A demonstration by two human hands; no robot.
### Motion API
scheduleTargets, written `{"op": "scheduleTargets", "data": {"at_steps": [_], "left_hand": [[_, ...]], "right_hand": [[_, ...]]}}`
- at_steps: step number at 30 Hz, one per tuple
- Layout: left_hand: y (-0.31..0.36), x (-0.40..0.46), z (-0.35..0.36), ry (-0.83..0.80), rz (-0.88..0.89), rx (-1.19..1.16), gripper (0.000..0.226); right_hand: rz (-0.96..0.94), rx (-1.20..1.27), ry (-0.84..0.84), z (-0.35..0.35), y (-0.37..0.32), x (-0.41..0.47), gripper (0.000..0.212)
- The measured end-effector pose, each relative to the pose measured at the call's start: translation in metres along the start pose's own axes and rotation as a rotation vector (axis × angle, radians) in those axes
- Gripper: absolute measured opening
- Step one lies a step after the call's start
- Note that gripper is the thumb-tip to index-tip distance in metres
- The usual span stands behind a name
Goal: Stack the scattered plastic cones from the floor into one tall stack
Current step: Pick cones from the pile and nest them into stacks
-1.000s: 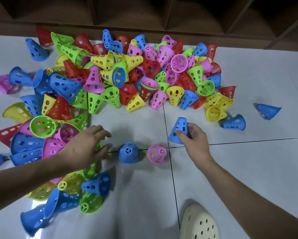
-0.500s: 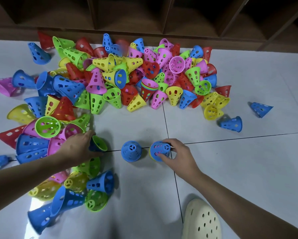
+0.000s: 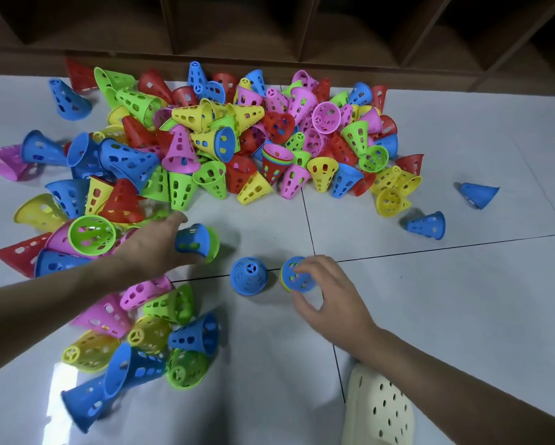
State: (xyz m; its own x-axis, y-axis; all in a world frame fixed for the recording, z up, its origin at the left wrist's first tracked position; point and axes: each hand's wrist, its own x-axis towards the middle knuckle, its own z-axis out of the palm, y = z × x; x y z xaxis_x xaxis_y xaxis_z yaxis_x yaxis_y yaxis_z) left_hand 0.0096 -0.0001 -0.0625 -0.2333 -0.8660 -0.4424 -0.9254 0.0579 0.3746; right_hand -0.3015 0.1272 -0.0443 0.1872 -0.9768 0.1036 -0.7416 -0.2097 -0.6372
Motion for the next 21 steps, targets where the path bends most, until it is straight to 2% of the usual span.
{"op": "scheduleTargets", "data": {"at_steps": [2, 6, 8, 11, 15, 18, 21], "left_hand": [[0.006, 0.002, -0.011, 0.012, 0.014, -0.002, 0.066], [0.017, -0.001, -0.025, 0.038, 0.17, 0.026, 0.075], [0.027, -0.003, -0.029, 0.022, 0.233, -0.016, 0.07], [0.047, -0.007, -0.03, -0.029, 0.279, -0.012, 0.048], [0.064, -0.01, -0.029, -0.082, 0.35, -0.068, 0.037], [0.069, -0.01, -0.024, -0.109, 0.459, -0.125, 0.032], [0.072, -0.009, -0.014, -0.129, 0.555, -0.167, 0.03]], "right_hand": [[-0.14, -0.036, -0.153, -0.006, -0.018, -0.007, 0.03], [-0.345, -0.109, -0.549, 0.008, -0.046, -0.023, 0.041], [-0.433, -0.166, -0.653, 0.035, -0.056, -0.026, 0.047], [-0.466, -0.25, -0.648, 0.093, -0.072, -0.019, 0.056], [-0.353, -0.234, -0.556, 0.149, -0.079, 0.0, 0.054], [-0.312, -0.263, -0.506, 0.162, -0.071, 0.006, 0.043], [-0.213, -0.257, -0.528, 0.156, -0.067, 0.014, 0.041]]}}
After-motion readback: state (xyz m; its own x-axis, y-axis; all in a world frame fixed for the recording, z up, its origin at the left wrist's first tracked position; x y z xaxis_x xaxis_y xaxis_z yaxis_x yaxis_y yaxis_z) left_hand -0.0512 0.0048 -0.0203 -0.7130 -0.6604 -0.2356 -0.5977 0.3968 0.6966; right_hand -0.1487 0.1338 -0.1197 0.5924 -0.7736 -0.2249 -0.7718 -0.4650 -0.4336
